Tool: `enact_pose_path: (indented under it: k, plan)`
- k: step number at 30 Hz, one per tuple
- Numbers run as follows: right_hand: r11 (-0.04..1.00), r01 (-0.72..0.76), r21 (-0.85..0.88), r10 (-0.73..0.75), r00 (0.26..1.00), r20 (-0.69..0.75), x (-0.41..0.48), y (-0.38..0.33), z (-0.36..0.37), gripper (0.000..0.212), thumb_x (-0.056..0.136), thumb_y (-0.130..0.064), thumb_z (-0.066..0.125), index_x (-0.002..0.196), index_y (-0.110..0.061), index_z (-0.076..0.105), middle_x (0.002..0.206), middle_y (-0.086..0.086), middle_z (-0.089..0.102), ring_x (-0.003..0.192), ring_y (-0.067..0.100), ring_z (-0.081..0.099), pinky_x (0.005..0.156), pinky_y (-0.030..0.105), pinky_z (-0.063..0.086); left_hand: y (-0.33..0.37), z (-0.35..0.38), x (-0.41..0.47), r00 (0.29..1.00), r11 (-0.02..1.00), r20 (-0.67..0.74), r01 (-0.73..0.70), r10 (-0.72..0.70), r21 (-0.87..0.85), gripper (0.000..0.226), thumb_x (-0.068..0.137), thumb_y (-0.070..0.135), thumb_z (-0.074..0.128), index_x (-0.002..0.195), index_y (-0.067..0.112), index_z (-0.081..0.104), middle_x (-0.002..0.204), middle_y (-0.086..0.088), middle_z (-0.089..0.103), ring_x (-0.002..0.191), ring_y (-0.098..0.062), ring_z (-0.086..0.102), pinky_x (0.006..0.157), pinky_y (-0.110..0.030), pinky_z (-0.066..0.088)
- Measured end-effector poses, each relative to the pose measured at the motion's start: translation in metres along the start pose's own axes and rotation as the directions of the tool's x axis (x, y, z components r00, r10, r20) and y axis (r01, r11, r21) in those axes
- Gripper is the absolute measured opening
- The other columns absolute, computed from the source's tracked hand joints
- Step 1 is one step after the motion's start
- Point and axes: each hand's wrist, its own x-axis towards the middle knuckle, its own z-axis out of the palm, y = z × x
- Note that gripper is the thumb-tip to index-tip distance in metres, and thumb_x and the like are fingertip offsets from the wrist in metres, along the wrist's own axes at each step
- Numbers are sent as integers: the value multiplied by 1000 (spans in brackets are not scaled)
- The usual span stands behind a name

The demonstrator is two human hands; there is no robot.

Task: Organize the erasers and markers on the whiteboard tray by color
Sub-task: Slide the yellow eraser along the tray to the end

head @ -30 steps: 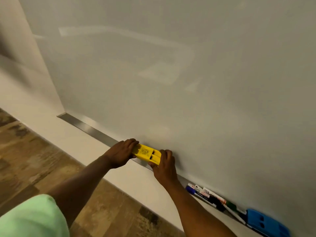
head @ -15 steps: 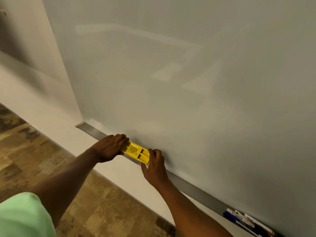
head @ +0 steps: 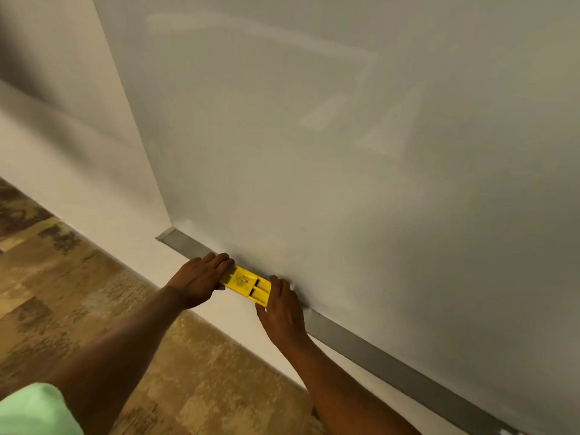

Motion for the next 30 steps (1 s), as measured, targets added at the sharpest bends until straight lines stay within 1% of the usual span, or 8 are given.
enact_pose_path:
  k: [5,9,14,16,19,23,27,30]
  plan:
    - [1000,-3,-28,3,1000,3,17,-7,17,40,78,-31,74,111,-13,62,98,10,64,74,25,65,61,31,55,-17,18,10,995,993,37,99,-97,-61,66,70,30,82,127,19,51,120,-13,58,93,-30,59,66,-36,53]
    - [995,11,-95,-13,1000,-15,26,-8,25,37,64,-32,86,92,-14,69,88,8,68,64,21,66,52,23,53,-21,28,15,988,985,48,153,-150,-73,64,73,30,81,129,19,52,111,-15,57,91,-31,58,65,-37,52]
    - [988,37,-152,-53,993,-106,29,-10,40,34,68,-37,85,87,-12,75,80,8,71,60,19,67,51,21,53,-30,31,19,987,986,10,158,-158,-55,20,83,25,71,102,19,68,100,-8,61,86,-27,55,62,-37,49]
    - [992,9,-127,-22,994,-106,29,-14,44,35,66,-34,87,88,-10,75,83,9,72,62,20,68,53,21,54,-30,32,19,992,990,-12,128,-129,-53,12,81,21,73,92,17,69,91,-7,62,79,-27,55,57,-35,45]
    - [996,-36,-85,28,995,-91,29,-19,48,36,63,-33,89,89,-10,76,86,9,73,62,19,69,53,21,55,-30,32,16,997,997,-36,73,-74,-20,15,74,11,77,78,15,64,76,-7,59,68,-29,55,52,-33,38]
    - [997,-46,-56,43,998,-48,29,-20,53,43,53,-32,95,86,-9,78,84,11,76,54,19,69,46,20,54,-28,29,16,998,998,-30,48,-47,46,21,66,2,79,75,13,64,71,-10,60,64,-31,56,51,-35,42]
    - [985,-31,-167,30,999,-12,27,-23,49,50,37,-29,97,81,-15,80,82,9,78,38,13,62,38,13,45,-26,27,15,999,995,-29,41,-38,92,18,67,-1,74,73,12,63,69,-10,60,63,-31,55,52,-36,42]
    - [965,-8,-261,15,1000,24,27,-24,45,50,33,-33,95,79,-21,81,79,5,78,38,8,61,37,12,42,-22,26,14,998,994,-51,40,-35,98,11,70,2,66,72,11,61,69,-11,59,64,-32,55,52,-35,41]
